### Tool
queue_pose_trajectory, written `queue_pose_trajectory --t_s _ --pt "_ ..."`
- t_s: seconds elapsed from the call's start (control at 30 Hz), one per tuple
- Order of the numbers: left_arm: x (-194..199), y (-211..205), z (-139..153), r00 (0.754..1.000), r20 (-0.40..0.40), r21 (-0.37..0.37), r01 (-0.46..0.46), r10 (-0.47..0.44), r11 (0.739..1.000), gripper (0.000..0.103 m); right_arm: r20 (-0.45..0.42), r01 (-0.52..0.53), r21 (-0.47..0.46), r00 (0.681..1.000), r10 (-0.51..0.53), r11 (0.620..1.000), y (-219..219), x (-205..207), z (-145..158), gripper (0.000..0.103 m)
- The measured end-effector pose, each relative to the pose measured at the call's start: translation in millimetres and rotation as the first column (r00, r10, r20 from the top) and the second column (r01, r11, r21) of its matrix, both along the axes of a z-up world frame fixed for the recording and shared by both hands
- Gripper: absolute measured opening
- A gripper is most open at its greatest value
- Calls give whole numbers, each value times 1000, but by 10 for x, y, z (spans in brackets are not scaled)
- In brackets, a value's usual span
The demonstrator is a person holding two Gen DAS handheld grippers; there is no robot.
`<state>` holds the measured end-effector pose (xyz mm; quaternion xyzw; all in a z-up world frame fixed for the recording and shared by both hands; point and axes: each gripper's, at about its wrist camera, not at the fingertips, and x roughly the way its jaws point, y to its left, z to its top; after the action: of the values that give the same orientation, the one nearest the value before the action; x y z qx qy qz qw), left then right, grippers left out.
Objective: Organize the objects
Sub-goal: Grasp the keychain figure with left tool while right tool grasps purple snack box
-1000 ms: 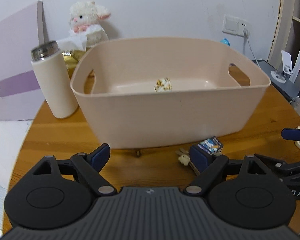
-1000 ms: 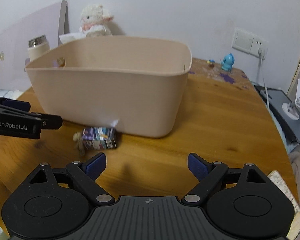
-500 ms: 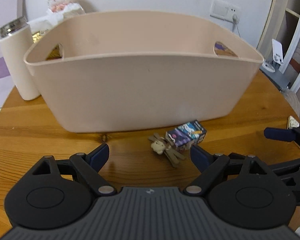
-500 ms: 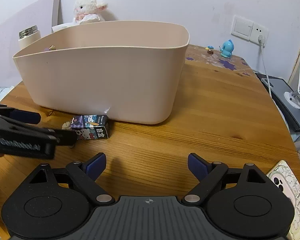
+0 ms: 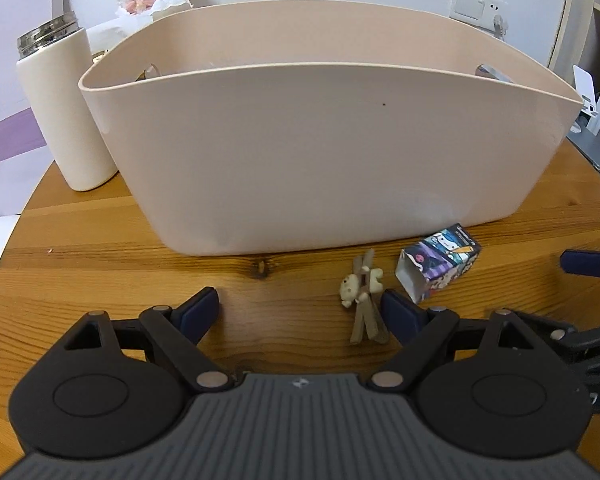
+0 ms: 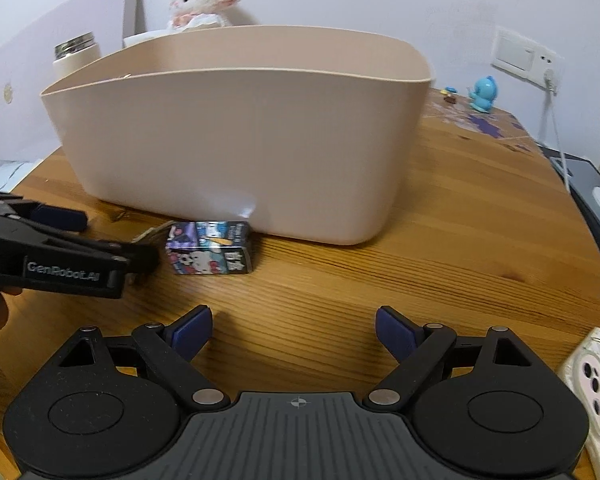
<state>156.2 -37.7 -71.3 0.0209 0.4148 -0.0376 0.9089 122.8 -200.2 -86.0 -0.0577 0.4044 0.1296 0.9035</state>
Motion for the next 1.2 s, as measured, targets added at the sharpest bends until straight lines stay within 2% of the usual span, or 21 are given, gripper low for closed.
queue_pose_trajectory --t_s 0.1,0.17,0.23,0.47,0.53,0.57,0.7,0.73,0.83,1.2 --pt "34 4 6 1000 9 6 8 -8 1000 88 1 -13 -2 1000 13 1000 68 37 -24 90" --pt "42 9 17 1000 13 10 18 -18 1000 83 5 -20 2 1000 20 1000 103 61 -26 90" --pt "46 22 42 999 12 10 31 -31 999 72 6 -30 5 1000 30 1000 146 78 -22 90" --pt "-4 92 96 998 -4 1 66 -66 998 52 21 -63 5 998 63 998 315 144 -30 90" --pt "17 82 99 998 -12 -1 62 -62 998 41 28 -67 8 997 67 998 355 159 -33 90" --pt "16 98 102 998 -15 -3 61 -61 998 38 30 -70 10 997 70 997 370 170 -34 90" --pt "-1 142 101 997 -14 -6 71 -71 997 24 46 -81 8 996 80 997 446 190 -17 79" --pt "-7 144 101 997 -13 -9 80 -80 997 18 51 -85 11 995 84 996 460 185 -10 70" --pt "7 143 105 996 -12 -2 90 -90 996 16 56 -84 20 995 82 996 457 162 19 47" --pt "-123 133 126 996 -19 -6 88 -88 996 15 58 -68 27 996 66 997 394 44 117 47"
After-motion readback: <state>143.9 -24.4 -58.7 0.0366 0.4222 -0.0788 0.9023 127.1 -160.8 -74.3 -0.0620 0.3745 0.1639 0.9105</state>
